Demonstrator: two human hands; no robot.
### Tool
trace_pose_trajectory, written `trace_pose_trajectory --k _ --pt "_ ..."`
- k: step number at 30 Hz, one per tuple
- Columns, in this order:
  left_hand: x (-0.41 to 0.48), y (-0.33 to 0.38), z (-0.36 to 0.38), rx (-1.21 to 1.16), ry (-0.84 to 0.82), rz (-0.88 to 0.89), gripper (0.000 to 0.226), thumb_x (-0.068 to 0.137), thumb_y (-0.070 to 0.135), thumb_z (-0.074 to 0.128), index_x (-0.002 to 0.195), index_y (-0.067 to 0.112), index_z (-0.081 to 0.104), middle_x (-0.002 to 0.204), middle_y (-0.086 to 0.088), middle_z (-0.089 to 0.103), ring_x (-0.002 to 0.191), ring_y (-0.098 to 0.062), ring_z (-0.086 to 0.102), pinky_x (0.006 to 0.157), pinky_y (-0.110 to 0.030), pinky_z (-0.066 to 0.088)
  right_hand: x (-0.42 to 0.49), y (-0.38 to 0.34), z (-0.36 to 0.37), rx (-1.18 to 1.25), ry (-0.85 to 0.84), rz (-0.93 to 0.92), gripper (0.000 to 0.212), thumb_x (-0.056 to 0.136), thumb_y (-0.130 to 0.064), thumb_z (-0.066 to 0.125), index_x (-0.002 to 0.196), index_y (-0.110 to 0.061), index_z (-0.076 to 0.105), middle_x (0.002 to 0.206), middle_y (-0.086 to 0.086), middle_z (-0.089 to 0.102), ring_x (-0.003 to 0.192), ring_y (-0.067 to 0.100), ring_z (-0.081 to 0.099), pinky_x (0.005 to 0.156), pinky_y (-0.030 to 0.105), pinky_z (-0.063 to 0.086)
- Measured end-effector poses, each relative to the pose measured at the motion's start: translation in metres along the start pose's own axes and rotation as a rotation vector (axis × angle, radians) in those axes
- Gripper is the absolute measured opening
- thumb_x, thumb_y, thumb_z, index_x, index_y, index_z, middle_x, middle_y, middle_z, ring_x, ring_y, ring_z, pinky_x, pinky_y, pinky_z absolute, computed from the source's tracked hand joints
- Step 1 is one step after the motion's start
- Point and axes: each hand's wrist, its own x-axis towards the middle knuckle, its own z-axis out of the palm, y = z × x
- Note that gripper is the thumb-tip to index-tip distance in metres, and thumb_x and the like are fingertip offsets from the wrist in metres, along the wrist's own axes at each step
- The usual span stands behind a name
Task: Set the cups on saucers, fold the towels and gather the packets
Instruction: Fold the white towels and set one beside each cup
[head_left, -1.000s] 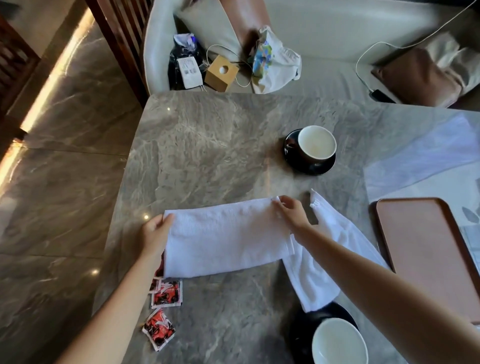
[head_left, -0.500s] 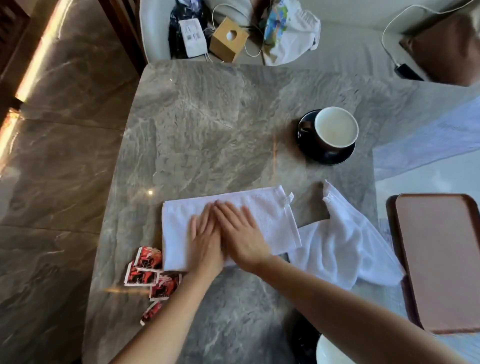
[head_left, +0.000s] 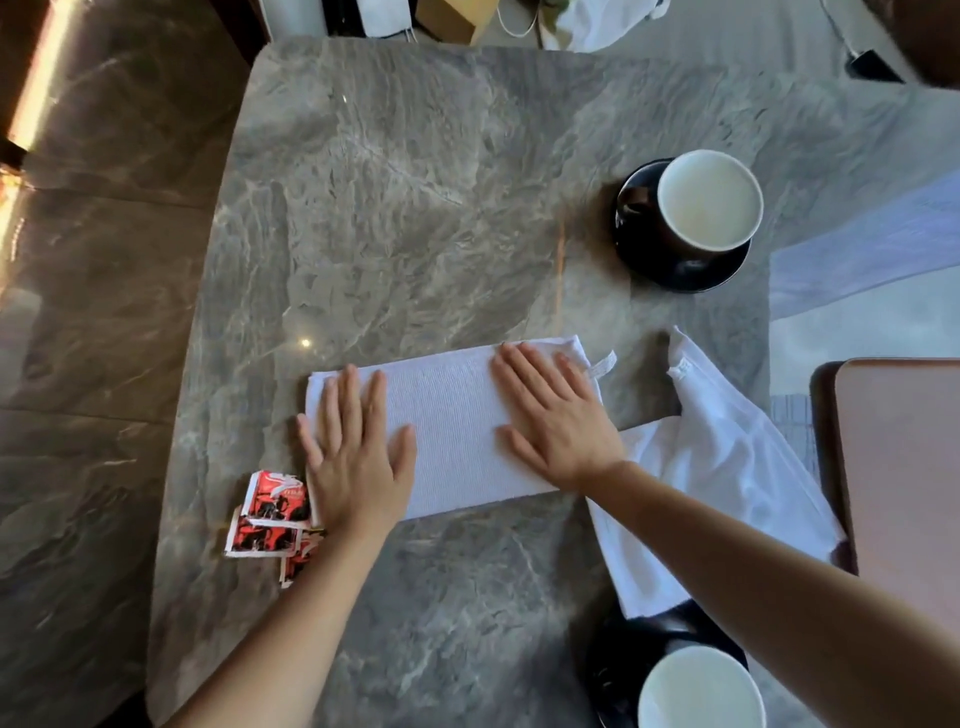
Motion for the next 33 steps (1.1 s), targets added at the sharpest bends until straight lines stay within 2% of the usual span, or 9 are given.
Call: trace_pose_trajectory --k 8,18,20,22,24,26,29,31,33 --pt "-0.002 -0.001 -0.001 -0.029 0.022 0.008 0.064 0.088 0.049 0.027 0.148 0.025 0.018 0.158 -0.006 0.018 0.145 -0.022 0.015 0.115 -0.045 -0.006 -0.002 -0.001 0.000 0.018 0.034 -0.007 0.068 0.093 -0.050 0.032 0.150 -0.016 0.018 0.159 0.001 0.016 0.147 0.015 0.010 0.119 0.041 0.006" --pt "0.002 -0.003 -0.005 -0.162 0.046 0.020 0.063 0.081 0.052 0.032 0.138 0.027 0.036 0.151 0.001 0.034 0.139 -0.024 0.028 0.106 -0.053 0.023 -0.004 0.001 -0.001 0.077 0.091 -0.008 0.070 0.090 -0.046 0.044 0.149 -0.019 0.021 0.158 0.002 0.020 0.146 0.016 0.014 0.119 0.038 0.006" --pt "0.008 -0.010 -0.010 -0.218 0.079 0.049 0.058 0.078 0.047 0.038 0.132 0.027 0.042 0.147 0.004 0.040 0.135 -0.019 0.031 0.103 -0.050 0.025 -0.005 0.002 -0.001 0.040 0.141 -0.084 0.059 0.084 -0.038 0.054 0.137 -0.019 0.037 0.145 0.007 0.041 0.131 0.023 0.035 0.110 0.037 0.021" --pt "0.011 -0.019 -0.013 -0.258 0.147 0.113 0.049 0.074 0.035 0.049 0.122 0.024 0.047 0.138 0.004 0.049 0.129 -0.014 0.032 0.103 -0.049 0.024 -0.005 0.007 0.002 -0.075 0.207 -0.252 0.032 0.083 -0.030 0.055 0.112 -0.018 0.048 0.120 0.008 0.057 0.103 0.028 0.050 0.092 0.037 0.034" --pt "0.008 -0.028 -0.015 -0.237 0.177 0.166 0.042 0.069 0.028 0.055 0.111 0.027 0.047 0.130 0.005 0.054 0.124 -0.013 0.035 0.106 -0.050 0.020 0.006 0.014 -0.002 -0.145 0.206 -0.359 0.018 0.084 -0.026 0.052 0.100 -0.018 0.055 0.106 0.006 0.061 0.090 0.027 0.053 0.081 0.036 0.037" --pt "0.000 -0.033 -0.020 -0.178 0.157 0.192 0.040 0.068 0.031 0.055 0.108 0.030 0.049 0.125 0.007 0.054 0.120 -0.014 0.038 0.109 -0.050 0.013 0.026 0.016 -0.014 -0.204 0.186 -0.338 0.019 0.083 -0.026 0.050 0.096 -0.019 0.062 0.100 0.005 0.064 0.086 0.027 0.057 0.076 0.035 0.037" --pt "-0.015 -0.034 -0.026 -0.070 0.070 0.230 0.050 0.068 0.036 0.053 0.117 0.032 0.050 0.121 0.008 0.053 0.115 -0.021 0.046 0.107 -0.049 0.010 0.062 -0.001 -0.039 -0.194 0.086 -0.141 0.025 0.080 -0.019 0.049 0.100 -0.024 0.063 0.103 0.002 0.063 0.095 0.028 0.058 0.081 0.037 0.039" --pt "-0.021 -0.033 -0.029 0.000 0.060 0.247 0.055 0.066 0.039 0.053 0.121 0.033 0.051 0.115 0.005 0.055 0.107 -0.024 0.051 0.102 -0.047 0.019 0.082 -0.021 -0.047 -0.127 0.016 0.003 0.035 0.080 -0.014 0.052 0.112 -0.027 0.058 0.120 0.002 0.057 0.114 0.026 0.049 0.095 0.041 0.032" --pt "-0.028 -0.031 -0.032 0.013 0.049 0.244 0.058 0.066 0.041 0.055 0.123 0.033 0.051 0.108 0.005 0.056 0.100 -0.024 0.052 0.097 -0.045 0.027 0.093 -0.042 -0.048 -0.061 -0.041 0.064 0.043 0.084 -0.025 0.054 0.127 -0.026 0.048 0.137 0.003 0.045 0.131 0.023 0.037 0.109 0.048 0.021"
